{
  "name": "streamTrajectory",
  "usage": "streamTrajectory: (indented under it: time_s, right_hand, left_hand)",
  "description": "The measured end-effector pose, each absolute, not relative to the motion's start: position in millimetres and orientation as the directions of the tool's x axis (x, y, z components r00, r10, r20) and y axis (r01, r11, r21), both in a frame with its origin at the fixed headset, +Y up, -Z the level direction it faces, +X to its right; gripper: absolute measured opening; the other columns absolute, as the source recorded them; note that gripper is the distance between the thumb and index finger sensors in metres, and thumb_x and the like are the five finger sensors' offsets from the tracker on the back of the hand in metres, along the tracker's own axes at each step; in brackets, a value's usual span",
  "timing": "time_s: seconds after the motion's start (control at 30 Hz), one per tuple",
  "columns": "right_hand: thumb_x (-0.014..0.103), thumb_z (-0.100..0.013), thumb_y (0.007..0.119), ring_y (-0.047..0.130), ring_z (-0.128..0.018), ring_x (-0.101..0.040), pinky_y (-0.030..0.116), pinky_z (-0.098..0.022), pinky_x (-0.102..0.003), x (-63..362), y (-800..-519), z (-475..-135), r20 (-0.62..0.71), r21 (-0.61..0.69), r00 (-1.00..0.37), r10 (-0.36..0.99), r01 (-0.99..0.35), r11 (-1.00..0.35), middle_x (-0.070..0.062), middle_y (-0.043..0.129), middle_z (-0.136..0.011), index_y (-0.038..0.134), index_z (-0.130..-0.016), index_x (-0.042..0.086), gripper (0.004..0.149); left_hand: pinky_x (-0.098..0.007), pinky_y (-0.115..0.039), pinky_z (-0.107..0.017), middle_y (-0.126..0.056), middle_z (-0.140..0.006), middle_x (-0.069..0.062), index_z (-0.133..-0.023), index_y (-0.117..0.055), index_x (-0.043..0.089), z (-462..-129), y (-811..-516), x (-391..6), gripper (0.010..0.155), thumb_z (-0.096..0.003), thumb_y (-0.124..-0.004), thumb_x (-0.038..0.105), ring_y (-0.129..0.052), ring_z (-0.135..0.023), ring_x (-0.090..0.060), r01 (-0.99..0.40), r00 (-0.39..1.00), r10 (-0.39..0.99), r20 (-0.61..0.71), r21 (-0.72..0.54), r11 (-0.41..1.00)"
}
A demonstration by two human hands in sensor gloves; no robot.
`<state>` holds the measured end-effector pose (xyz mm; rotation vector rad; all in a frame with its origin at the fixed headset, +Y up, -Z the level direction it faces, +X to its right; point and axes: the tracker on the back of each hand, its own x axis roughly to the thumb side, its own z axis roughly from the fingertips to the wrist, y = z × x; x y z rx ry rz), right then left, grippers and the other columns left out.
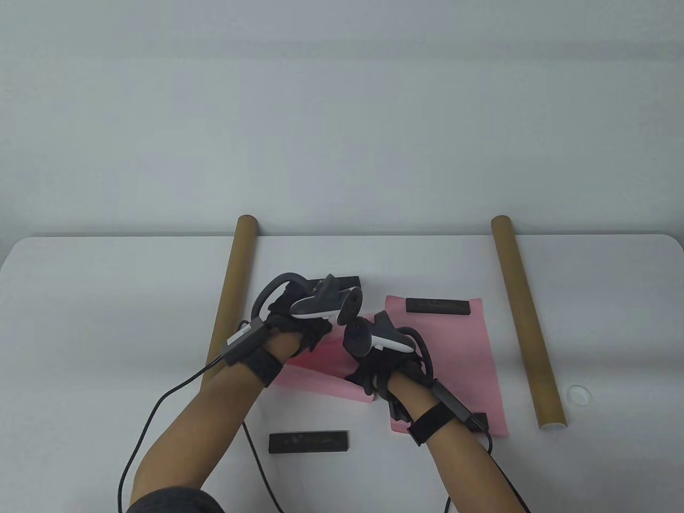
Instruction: Roll up papers and store in mailing tubes
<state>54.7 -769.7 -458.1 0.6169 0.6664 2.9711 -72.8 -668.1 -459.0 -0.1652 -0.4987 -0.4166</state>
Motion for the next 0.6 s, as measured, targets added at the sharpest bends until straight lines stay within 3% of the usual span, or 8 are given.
streamTrajectory:
  time_s: [0.13,0.3,0.4,0.6]
  right_hand:
    - [0.054,-0.048,0.084,0.036,-0.109,-0.056,0.044,-0.071,-0.074,55,-770,-458,0.37,0.417,-0.922,0.116,0.053,-0.907,-0.014,0.035,-0.12,0.048,-0.113,0.017,0.083]
    - [0.054,-0.048,0.085,0.037,-0.109,-0.056,0.044,-0.071,-0.074,55,-769,-456,0.381,0.413,-0.918,0.112,0.06,-0.909,-0.014,0.037,-0.12,0.048,-0.113,0.017,0.083]
    - [0.054,-0.047,0.085,0.037,-0.109,-0.055,0.045,-0.071,-0.073,58,-770,-456,0.384,0.415,-0.915,0.127,0.048,-0.909,-0.014,0.037,-0.12,0.049,-0.113,0.018,0.083]
    - [0.054,-0.047,0.085,0.038,-0.109,-0.055,0.047,-0.071,-0.072,58,-769,-456,0.399,0.406,-0.91,0.11,0.068,-0.912,-0.014,0.037,-0.119,0.049,-0.113,0.018,0.083]
  left_hand:
    - [-0.044,-0.073,-0.07,-0.09,-0.091,0.01,-0.094,-0.074,0.038,-421,-689,-88,0.069,-0.0308,-0.083,0.065,-0.095,-0.086,-0.017,0.485,0.75,-0.341,0.567,-0.12,0.866]
    - [-0.047,-0.066,-0.074,-0.074,-0.105,0.008,-0.104,-0.055,0.034,-411,-723,-111,0.091,-0.0261,-0.084,0.069,-0.078,-0.101,-0.022,0.608,0.714,-0.425,0.557,-0.191,0.77]
    - [-0.049,-0.064,-0.074,-0.075,-0.104,0.006,-0.104,-0.055,0.033,-419,-732,-118,0.09,-0.0269,-0.089,0.066,-0.076,-0.102,-0.024,0.569,0.764,-0.341,0.547,-0.324,0.755]
    - [-0.045,-0.075,-0.068,-0.097,-0.076,0.012,-0.086,-0.077,0.037,-413,-736,-110,0.06,-0.0312,-0.095,0.053,-0.098,-0.078,-0.014,0.574,0.743,-0.348,0.572,-0.276,0.771]
